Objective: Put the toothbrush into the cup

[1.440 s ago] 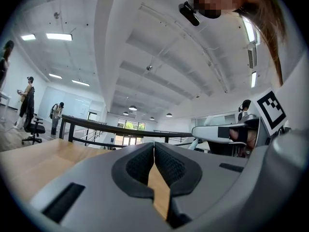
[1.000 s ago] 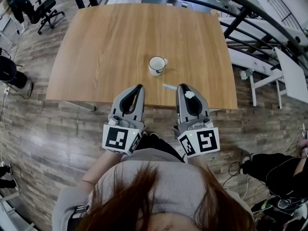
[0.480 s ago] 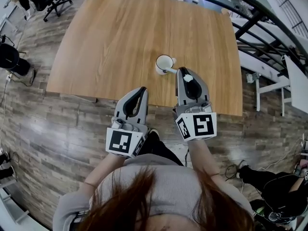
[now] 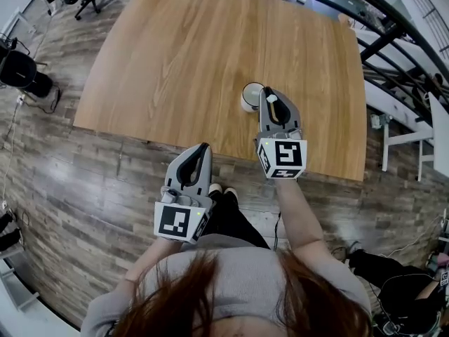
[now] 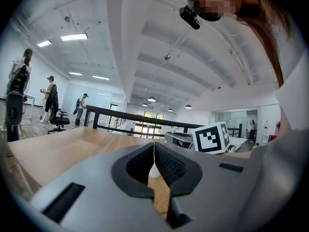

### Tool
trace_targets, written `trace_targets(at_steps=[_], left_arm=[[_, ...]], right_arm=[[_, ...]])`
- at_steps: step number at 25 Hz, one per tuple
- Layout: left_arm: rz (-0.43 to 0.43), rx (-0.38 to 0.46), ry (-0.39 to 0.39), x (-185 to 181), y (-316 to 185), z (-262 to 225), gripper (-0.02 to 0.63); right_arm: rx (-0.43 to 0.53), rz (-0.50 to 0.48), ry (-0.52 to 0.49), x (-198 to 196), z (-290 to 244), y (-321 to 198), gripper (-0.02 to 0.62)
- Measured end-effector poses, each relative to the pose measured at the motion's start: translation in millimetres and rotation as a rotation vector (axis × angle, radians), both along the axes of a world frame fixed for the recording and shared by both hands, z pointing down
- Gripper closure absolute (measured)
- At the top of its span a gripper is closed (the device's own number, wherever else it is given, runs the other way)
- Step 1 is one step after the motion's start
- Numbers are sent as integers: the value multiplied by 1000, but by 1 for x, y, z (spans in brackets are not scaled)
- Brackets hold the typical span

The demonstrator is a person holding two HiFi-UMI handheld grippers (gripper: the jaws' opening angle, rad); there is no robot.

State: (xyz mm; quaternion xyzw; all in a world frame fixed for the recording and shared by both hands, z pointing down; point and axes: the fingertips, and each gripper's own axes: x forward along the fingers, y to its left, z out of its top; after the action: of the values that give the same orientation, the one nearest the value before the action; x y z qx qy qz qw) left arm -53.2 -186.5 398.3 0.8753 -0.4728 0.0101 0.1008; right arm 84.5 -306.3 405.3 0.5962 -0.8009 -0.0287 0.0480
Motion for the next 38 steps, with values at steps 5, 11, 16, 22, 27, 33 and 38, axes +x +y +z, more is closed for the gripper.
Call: trace_targets(at_steps=[5,11,16,22,27,33,38], left_arm=[[-25,-8,-9,-10,0,4,598],[-52,-33,-28,-28,5,12,598],[-59,-42,-38,-36,7,19,598],[-56,-51,-37,-34,8,19,598],[-57,-54,-37,-34,10,20,598],[-52,-62,-37,-27,10,20,598],[-56,-63,-17,-23,10,18,598]], right_arm=[[-31,6,18,0,27,-20,561],[-65,28,18,3,46,-31,561],[-61,24,27,1,53,-32,561],[-63,15,40,1,59,-30,561],[-60,6,52,-2,63,-26,561],[-57,-17,67,-1,64,-19,561],[-54,-18,86,-2,66,-13,561]])
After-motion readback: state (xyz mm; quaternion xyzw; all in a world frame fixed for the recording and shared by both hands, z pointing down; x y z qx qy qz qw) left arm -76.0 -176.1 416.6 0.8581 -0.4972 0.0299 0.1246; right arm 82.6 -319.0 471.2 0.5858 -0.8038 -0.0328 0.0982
